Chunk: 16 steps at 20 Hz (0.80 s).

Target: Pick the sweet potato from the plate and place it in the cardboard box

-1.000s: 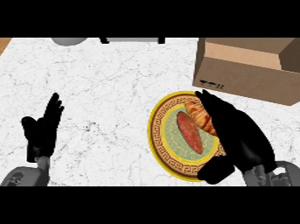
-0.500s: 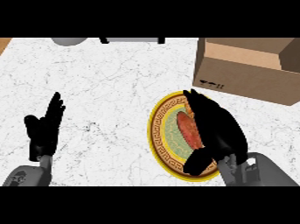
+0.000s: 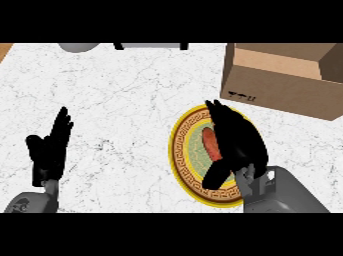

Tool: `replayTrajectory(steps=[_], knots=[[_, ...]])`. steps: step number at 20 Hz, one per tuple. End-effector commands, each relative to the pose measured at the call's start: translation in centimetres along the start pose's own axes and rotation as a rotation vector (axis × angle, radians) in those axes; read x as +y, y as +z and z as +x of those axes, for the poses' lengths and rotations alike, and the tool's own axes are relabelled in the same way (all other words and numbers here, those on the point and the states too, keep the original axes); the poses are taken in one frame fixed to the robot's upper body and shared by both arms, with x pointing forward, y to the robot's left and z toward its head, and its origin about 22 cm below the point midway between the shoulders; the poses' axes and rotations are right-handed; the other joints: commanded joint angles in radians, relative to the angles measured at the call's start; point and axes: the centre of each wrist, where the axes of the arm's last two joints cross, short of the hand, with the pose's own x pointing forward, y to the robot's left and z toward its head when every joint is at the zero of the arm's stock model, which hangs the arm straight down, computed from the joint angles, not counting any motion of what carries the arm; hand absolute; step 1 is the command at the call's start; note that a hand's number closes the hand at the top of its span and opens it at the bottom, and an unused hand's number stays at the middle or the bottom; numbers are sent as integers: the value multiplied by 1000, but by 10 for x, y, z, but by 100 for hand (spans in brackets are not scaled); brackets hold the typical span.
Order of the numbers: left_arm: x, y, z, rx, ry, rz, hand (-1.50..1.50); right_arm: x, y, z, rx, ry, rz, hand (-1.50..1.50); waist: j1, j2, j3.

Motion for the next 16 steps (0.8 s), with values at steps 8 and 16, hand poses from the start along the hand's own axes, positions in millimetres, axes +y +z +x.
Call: replayTrajectory(steps=[8, 16], knots=[[-3, 0, 3, 5, -1, -7, 0, 25, -18, -7, 172, 108, 39, -150, 0, -1, 1], [-15, -3, 6, 6, 5, -19, 0, 36, -38, 2, 180, 119, 61, -150, 1, 1, 1]])
